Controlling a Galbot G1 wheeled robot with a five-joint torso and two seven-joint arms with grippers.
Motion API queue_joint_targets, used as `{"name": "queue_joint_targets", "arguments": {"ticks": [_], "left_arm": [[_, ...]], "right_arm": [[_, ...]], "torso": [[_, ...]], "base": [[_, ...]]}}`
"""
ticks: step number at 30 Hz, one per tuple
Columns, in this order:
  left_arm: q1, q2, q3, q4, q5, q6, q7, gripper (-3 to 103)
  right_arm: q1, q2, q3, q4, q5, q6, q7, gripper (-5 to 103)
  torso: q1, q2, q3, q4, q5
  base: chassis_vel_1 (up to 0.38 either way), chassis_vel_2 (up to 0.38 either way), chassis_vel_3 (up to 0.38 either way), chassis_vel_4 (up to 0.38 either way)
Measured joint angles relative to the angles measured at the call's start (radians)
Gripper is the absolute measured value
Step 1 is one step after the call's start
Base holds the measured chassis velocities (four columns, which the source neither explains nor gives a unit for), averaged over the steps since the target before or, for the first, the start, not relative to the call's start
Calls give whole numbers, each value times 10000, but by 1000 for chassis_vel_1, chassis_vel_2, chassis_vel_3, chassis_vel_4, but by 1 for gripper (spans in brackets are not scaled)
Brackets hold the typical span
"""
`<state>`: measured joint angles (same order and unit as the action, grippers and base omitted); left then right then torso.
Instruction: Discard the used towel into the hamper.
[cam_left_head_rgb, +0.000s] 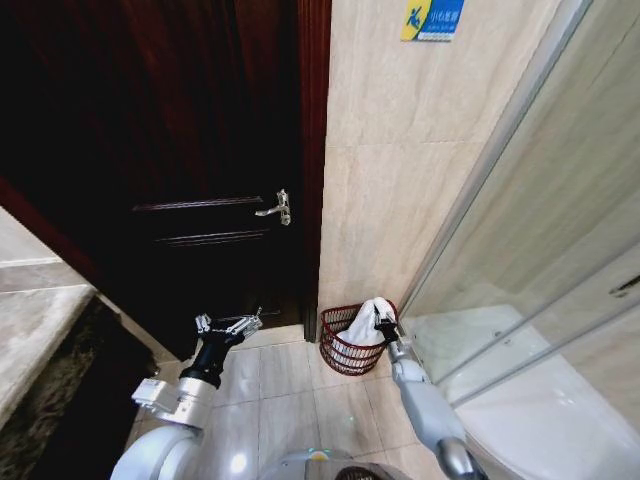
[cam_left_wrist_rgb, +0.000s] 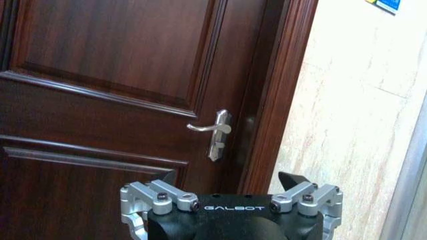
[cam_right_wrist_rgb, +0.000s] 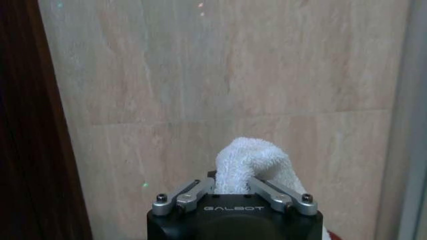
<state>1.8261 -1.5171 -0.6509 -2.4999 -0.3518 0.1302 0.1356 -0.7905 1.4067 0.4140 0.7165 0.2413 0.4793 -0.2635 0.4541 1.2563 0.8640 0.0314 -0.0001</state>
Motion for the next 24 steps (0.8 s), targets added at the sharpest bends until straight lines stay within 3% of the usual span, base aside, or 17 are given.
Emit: {"name": "queue_joint_targets", "arguments": {"ticks": [5,17,24], "left_arm": [[0,0,0,0,0,0,0,100],[0,0,0,0,0,0,0,100],[0,0,0,0,0,0,0,100]], "right_arm": [[386,70,-59,-477,-420,-633,-343,8],[1169,444,18,-1604,-1646,-1335,-922,8],[1571,676,34,-2004,-2315,-2238,-1525,8]], "torso": [[-1,0,0,-1,0],[-2,-3,-1,0,0],[-3,-4,-2,1,1]], "base": [[0,0,0,0],[0,0,0,0],[0,0,0,0]]}}
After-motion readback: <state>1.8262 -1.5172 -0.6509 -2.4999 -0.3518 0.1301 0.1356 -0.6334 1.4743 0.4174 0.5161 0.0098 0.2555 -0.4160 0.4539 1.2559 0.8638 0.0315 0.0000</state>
